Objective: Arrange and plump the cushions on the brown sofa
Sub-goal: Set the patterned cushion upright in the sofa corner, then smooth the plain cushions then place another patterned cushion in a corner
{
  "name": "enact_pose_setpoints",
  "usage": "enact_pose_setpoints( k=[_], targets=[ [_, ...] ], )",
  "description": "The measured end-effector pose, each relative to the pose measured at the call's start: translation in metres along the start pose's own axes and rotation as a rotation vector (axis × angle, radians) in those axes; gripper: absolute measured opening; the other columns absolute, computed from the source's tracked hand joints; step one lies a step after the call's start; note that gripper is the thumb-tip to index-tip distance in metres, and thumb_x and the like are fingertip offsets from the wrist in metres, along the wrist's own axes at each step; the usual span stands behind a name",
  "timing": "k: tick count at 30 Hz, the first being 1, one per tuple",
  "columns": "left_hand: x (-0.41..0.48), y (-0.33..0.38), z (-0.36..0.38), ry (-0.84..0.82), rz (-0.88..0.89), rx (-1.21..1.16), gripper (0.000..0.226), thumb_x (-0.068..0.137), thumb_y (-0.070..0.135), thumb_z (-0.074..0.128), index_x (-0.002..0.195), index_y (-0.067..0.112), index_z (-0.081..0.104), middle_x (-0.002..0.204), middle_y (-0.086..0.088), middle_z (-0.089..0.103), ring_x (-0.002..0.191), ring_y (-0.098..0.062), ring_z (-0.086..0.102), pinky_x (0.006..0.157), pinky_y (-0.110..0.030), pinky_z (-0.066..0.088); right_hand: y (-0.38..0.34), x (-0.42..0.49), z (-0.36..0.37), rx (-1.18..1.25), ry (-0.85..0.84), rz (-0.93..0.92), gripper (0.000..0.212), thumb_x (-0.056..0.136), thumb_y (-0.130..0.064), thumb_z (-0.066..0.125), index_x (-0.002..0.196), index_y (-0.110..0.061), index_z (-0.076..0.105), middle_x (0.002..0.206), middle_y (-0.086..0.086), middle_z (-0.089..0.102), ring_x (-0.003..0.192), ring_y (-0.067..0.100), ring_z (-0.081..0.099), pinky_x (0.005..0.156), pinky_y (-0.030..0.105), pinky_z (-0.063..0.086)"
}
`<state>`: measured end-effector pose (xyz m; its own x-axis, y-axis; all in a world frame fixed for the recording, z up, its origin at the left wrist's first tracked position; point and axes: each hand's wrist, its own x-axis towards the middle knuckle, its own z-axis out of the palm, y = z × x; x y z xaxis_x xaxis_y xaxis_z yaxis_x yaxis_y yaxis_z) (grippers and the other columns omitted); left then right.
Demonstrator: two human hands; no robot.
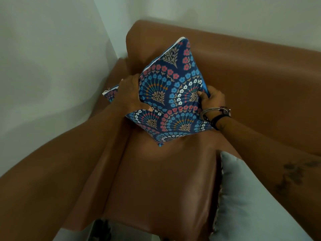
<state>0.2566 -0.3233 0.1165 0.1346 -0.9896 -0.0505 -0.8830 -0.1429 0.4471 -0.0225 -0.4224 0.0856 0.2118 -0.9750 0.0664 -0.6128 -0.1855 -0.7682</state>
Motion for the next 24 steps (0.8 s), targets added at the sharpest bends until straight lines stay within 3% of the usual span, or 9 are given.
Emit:
enact_pose_setpoints(
  k=[2, 5, 8, 11, 14, 18, 21, 24],
  targets=[
    [-0.005, -0.005, 0.006, 0.023, -0.009, 0.018, 0.134, 0.048, 0.072, 0.078, 0.149, -0.002, 0.031, 0.148, -0.022, 0.044, 0.138, -0.039, 0.040, 0.115, -0.060, 0.026, -0.001, 0.001, -0.005, -0.013, -0.055, 0.033, 0.017, 0.092, -0.025, 0.059, 0.105, -0.015, 0.062, 0.097, 0.014, 0.070, 0.086, 0.033, 0.062, 0.074, 0.050, 0.054],
    [-0.025, -0.010, 0.019, 0.100, -0.058, 0.081, 0.135, 0.056, 0.076, 0.069, 0.153, -0.004, 0.019, 0.158, -0.027, 0.028, 0.147, -0.042, 0.025, 0.117, -0.064, 0.014, 0.001, -0.001, -0.023, -0.064, -0.191, 0.039, 0.037, 0.093, -0.040, 0.055, 0.124, -0.021, 0.052, 0.122, 0.011, 0.063, 0.107, 0.033, 0.058, 0.090, 0.054, 0.049],
    [-0.061, 0.016, 0.034, 0.222, -0.023, 0.191, 0.121, 0.069, 0.079, 0.059, 0.152, -0.002, 0.024, 0.159, -0.024, 0.030, 0.147, -0.036, 0.027, 0.118, -0.059, 0.013, 0.007, -0.020, -0.068, -0.123, -0.155, 0.030, 0.058, 0.090, -0.054, 0.050, 0.136, -0.020, 0.041, 0.139, 0.010, 0.051, 0.125, 0.031, 0.047, 0.102, 0.055, 0.040],
    [-0.110, 0.036, 0.051, 0.395, -0.075, 0.229, 0.095, 0.086, 0.065, 0.054, 0.152, 0.004, 0.025, 0.160, -0.021, 0.028, 0.148, -0.032, 0.024, 0.122, -0.048, 0.003, 0.018, -0.053, -0.104, -0.172, -0.080, 0.007, 0.064, 0.087, -0.060, 0.044, 0.134, -0.016, 0.044, 0.136, 0.013, 0.052, 0.125, 0.031, 0.047, 0.101, 0.056, 0.039],
    [-0.168, 0.104, 0.096, 0.238, 0.005, 0.205, 0.074, 0.093, 0.041, 0.055, 0.151, 0.003, 0.028, 0.159, -0.023, 0.029, 0.147, -0.034, 0.027, 0.120, -0.050, 0.005, 0.074, -0.141, -0.173, -0.381, -0.097, 0.072, 0.064, 0.085, -0.059, 0.044, 0.132, -0.015, 0.046, 0.134, 0.014, 0.053, 0.123, 0.033, 0.047, 0.099, 0.055, 0.040],
    [-0.227, 0.209, 0.180, 0.062, 0.555, 0.315, 0.054, 0.098, 0.032, 0.046, 0.142, 0.000, 0.049, 0.146, -0.023, 0.051, 0.135, -0.039, 0.048, 0.110, -0.061, 0.035, 0.178, -0.299, -0.275, -0.710, -0.281, 0.160, 0.069, 0.081, -0.053, 0.046, 0.136, -0.011, 0.039, 0.146, 0.019, 0.038, 0.131, 0.036, 0.037, 0.104, 0.059, 0.026],
    [-0.244, 0.297, 0.242, -0.123, 0.711, 0.295, 0.064, 0.079, 0.020, 0.071, 0.139, 0.003, 0.054, 0.144, -0.019, 0.055, 0.133, -0.034, 0.053, 0.111, -0.056, 0.036, 0.255, -0.421, -0.342, -0.873, -0.328, 0.303, 0.083, 0.073, -0.045, 0.060, 0.142, -0.010, 0.028, 0.153, 0.020, 0.024, 0.137, 0.037, 0.027, 0.106, 0.066, 0.022],
    [-0.244, 0.376, 0.302, -0.229, 0.809, 0.348, 0.070, 0.072, 0.012, 0.072, 0.138, 0.002, 0.054, 0.144, -0.022, 0.054, 0.132, -0.035, 0.054, 0.108, -0.058, 0.038, 0.327, -0.514, -0.382, -1.065, -0.474, 0.402, 0.103, 0.058, -0.030, 0.077, 0.144, -0.010, 0.023, 0.154, 0.021, 0.020, 0.138, 0.040, 0.025, 0.105, 0.069, 0.026]
  ],
)
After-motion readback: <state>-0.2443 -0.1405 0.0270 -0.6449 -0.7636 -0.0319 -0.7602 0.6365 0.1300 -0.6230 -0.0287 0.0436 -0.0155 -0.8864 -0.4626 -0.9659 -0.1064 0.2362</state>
